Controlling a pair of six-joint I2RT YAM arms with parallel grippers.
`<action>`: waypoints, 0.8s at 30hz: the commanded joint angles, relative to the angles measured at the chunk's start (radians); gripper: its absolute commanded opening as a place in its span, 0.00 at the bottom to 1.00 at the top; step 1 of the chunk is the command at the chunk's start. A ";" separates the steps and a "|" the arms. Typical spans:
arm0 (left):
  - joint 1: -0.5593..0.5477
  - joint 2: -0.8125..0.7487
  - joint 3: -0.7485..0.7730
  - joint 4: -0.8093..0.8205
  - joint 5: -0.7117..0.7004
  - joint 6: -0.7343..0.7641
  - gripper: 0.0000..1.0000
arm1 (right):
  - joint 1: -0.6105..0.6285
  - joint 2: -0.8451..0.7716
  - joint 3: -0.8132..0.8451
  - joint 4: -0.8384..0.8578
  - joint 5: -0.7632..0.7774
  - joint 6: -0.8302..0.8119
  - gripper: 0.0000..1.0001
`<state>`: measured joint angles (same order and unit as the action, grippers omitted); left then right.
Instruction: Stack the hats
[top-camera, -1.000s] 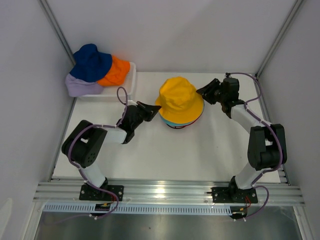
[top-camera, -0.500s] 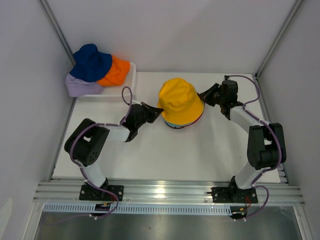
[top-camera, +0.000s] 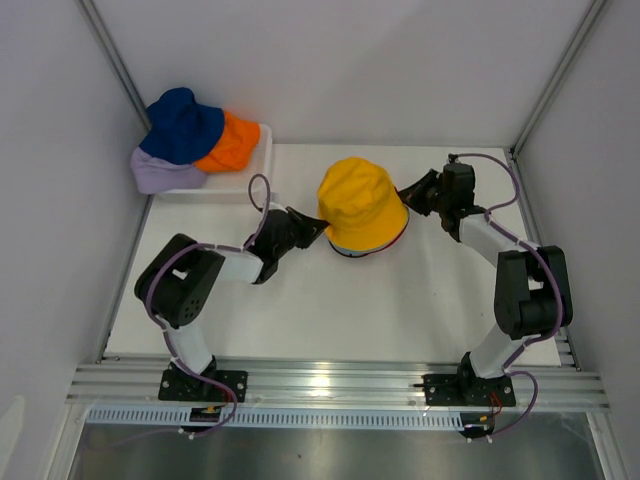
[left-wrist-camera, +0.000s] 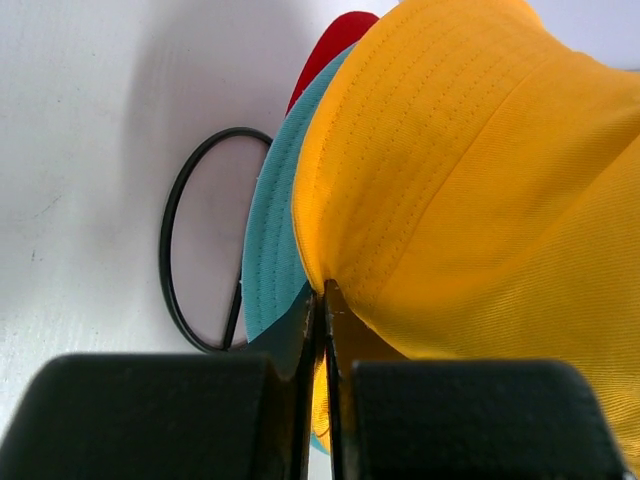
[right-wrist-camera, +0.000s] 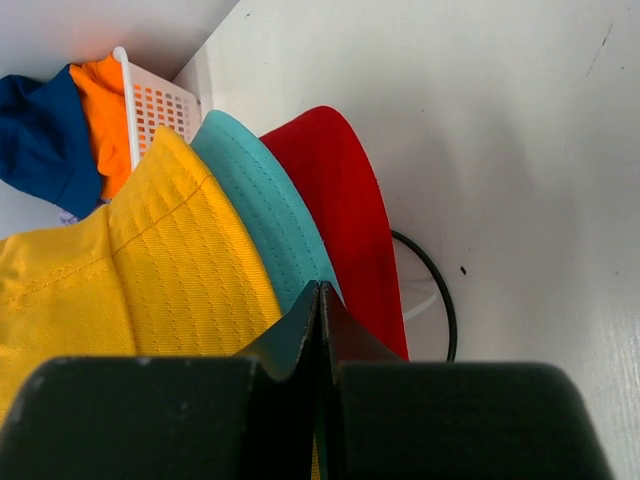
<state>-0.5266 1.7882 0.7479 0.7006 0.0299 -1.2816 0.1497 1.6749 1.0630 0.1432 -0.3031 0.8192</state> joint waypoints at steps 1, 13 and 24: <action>-0.016 0.037 0.002 -0.124 0.005 0.099 0.08 | 0.011 0.000 -0.006 -0.005 0.001 -0.015 0.00; 0.091 -0.325 -0.007 -0.334 -0.110 0.431 0.72 | -0.024 -0.020 0.282 -0.321 0.027 -0.282 0.31; 0.206 -0.325 0.318 -0.547 -0.219 0.729 0.74 | 0.022 -0.107 0.371 -0.380 0.009 -0.379 0.61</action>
<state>-0.3492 1.4872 0.9497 0.2451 -0.1112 -0.7033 0.1356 1.6138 1.4273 -0.2256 -0.2775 0.4988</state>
